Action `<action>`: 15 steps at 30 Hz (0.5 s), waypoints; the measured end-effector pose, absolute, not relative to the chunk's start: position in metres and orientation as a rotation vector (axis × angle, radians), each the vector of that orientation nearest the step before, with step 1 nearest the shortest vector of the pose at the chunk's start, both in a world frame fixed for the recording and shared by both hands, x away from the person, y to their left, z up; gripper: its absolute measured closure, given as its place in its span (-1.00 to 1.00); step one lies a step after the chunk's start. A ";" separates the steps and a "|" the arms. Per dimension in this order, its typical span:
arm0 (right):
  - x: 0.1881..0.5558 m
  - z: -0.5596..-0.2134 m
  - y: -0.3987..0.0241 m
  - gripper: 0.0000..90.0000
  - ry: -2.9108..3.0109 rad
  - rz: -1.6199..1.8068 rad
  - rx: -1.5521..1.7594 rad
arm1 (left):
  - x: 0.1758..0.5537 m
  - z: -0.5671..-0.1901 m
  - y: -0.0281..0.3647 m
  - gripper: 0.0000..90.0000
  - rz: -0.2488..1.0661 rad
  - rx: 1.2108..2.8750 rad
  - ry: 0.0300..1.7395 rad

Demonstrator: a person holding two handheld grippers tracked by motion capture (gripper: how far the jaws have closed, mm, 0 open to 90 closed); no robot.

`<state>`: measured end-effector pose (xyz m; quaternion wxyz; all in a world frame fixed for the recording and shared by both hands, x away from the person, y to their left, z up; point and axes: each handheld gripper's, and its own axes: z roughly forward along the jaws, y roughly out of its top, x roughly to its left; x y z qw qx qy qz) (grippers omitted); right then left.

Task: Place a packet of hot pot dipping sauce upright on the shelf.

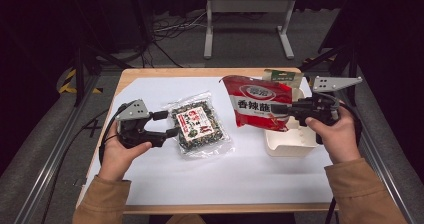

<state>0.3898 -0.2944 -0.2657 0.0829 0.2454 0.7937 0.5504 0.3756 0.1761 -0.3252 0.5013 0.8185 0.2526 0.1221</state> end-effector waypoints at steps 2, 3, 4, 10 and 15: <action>0.393 -0.264 -0.298 0.99 2.352 1.642 0.741 | 0.376 -0.327 0.177 -0.31 0.296 1.978 0.623; 0.395 -0.263 -0.300 0.99 2.345 1.639 0.748 | 0.376 -0.328 0.177 -0.32 0.297 1.976 0.626; 0.397 -0.263 -0.302 0.99 2.340 1.640 0.754 | 0.377 -0.330 0.178 -0.32 0.298 1.975 0.636; 0.412 -0.263 -0.312 0.99 2.302 1.643 0.768 | 0.377 -0.335 0.185 -0.33 0.305 1.978 0.676; 0.421 -0.263 -0.320 0.99 2.280 1.651 0.774 | 0.379 -0.338 0.188 -0.34 0.297 1.971 0.696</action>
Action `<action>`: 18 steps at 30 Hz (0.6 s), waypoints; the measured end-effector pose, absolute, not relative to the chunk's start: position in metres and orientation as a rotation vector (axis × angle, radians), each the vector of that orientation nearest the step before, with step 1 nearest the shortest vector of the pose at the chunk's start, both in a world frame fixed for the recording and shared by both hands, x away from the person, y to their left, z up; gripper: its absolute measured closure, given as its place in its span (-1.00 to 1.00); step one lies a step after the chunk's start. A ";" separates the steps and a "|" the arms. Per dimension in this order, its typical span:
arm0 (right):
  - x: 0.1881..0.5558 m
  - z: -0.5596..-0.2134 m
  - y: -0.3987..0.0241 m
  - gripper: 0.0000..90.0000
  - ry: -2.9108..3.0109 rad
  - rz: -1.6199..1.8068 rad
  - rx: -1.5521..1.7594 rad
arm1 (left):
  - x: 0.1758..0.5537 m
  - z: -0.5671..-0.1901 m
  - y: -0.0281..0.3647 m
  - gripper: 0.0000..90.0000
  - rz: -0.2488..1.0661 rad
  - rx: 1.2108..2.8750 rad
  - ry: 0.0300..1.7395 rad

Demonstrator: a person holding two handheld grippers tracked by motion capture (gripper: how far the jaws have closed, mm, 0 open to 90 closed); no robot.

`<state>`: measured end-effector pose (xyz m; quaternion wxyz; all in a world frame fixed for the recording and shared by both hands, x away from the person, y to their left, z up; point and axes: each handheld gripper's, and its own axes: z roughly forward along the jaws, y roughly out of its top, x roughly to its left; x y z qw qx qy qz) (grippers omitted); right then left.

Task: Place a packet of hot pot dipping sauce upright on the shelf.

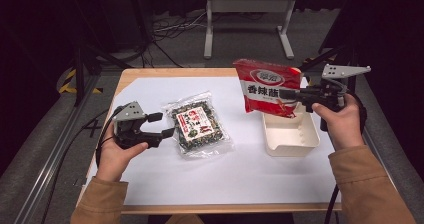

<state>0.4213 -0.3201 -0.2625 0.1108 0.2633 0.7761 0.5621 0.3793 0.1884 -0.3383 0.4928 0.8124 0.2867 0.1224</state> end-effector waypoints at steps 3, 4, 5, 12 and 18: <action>0.426 -0.262 -0.325 0.99 2.268 1.651 0.776 | 0.381 -0.341 0.190 -0.34 0.293 1.968 0.707; 0.427 -0.261 -0.327 0.99 2.263 1.651 0.780 | 0.381 -0.342 0.191 -0.35 0.291 1.969 0.708; 0.429 -0.261 -0.329 0.99 2.259 1.651 0.783 | 0.381 -0.343 0.192 -0.35 0.296 1.972 0.713; 0.441 -0.267 -0.344 0.99 2.216 1.672 0.848 | 0.380 -0.347 0.197 -0.35 0.285 1.965 0.742; 0.450 -0.276 -0.356 0.99 2.187 1.661 0.896 | 0.381 -0.349 0.199 -0.36 0.276 1.958 0.754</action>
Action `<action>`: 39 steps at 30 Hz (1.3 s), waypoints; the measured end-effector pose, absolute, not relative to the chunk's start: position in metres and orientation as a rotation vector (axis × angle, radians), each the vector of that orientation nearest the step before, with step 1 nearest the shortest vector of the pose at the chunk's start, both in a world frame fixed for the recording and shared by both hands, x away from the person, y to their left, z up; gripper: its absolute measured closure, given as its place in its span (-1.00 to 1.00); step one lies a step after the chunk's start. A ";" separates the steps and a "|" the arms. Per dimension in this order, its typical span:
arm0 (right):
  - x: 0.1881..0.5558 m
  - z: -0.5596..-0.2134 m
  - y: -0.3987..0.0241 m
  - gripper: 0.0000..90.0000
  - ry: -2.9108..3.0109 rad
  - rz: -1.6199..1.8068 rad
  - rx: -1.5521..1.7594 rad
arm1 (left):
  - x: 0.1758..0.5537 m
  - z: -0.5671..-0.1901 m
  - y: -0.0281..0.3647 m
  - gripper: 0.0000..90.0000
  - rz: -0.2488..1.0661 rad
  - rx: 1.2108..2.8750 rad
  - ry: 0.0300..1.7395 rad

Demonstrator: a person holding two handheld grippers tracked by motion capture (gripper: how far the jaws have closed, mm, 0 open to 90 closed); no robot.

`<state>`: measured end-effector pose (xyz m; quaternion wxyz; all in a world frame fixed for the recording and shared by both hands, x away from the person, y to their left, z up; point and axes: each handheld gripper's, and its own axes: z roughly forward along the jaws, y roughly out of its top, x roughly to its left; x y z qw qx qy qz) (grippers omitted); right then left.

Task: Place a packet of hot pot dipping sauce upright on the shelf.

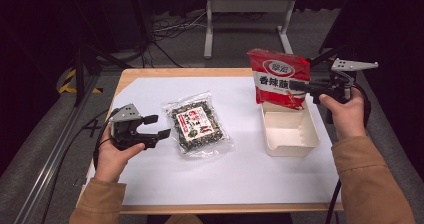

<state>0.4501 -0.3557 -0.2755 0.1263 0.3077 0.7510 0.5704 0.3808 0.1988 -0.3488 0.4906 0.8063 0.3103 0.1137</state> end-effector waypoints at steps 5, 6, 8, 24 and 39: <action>0.456 -0.283 -0.367 0.99 2.169 1.659 0.933 | 0.382 -0.351 0.197 -0.36 0.266 1.963 0.754; 0.457 -0.284 -0.368 0.99 2.168 1.658 0.938 | 0.383 -0.352 0.196 -0.35 0.268 1.964 0.754; 0.459 -0.287 -0.369 0.99 2.170 1.660 0.941 | 0.383 -0.352 0.196 -0.35 0.266 1.968 0.747; 0.472 -0.308 -0.372 0.99 2.202 1.587 0.996 | 0.385 -0.354 0.197 -0.35 0.257 1.967 0.753; 0.483 -0.325 -0.366 0.99 2.223 1.481 0.966 | 0.385 -0.356 0.198 -0.36 0.240 1.967 0.765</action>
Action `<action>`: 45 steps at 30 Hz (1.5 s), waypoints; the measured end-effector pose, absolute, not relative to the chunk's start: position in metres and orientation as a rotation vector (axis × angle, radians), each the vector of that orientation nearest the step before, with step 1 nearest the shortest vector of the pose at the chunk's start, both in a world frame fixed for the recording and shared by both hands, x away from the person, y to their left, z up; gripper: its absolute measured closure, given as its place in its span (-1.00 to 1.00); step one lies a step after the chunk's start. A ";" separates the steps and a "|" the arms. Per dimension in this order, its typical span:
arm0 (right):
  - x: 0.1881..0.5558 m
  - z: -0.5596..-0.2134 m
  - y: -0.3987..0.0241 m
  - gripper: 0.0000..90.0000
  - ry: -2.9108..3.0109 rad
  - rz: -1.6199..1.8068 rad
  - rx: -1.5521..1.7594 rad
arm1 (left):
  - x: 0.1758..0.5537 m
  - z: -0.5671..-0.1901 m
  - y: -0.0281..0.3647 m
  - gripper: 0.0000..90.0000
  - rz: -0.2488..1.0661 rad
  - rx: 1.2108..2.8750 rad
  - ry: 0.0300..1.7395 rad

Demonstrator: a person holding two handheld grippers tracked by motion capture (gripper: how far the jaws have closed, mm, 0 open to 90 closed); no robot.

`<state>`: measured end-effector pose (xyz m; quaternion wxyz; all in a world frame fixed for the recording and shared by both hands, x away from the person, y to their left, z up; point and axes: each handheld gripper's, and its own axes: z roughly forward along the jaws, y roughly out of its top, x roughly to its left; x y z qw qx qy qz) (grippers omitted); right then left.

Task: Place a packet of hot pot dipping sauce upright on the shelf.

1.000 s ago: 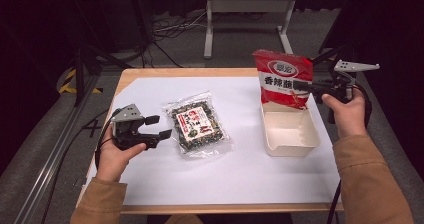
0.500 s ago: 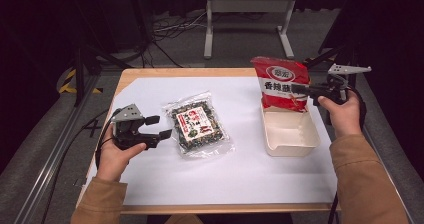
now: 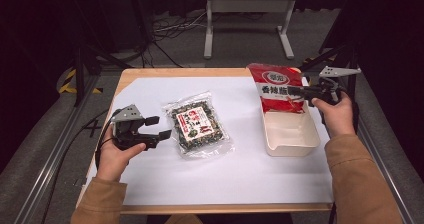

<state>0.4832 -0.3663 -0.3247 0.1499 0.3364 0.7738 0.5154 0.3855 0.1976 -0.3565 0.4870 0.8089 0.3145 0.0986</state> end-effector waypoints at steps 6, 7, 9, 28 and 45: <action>0.486 -0.335 -0.371 0.98 2.184 1.454 0.968 | 0.386 -0.358 0.197 -0.36 0.238 1.973 0.769; 0.487 -0.337 -0.372 0.98 2.176 1.452 0.967 | 0.386 -0.358 0.197 -0.36 0.234 1.970 0.771; 0.487 -0.337 -0.373 0.97 2.165 1.429 0.962 | 0.386 -0.358 0.197 -0.36 0.231 1.974 0.771; 0.481 -0.356 -0.373 0.86 2.125 1.214 0.950 | 0.387 -0.362 0.194 -0.36 0.213 1.994 0.776; 0.476 -0.369 -0.369 0.95 2.190 1.017 1.143 | 0.387 -0.365 0.188 -0.36 0.193 2.006 0.773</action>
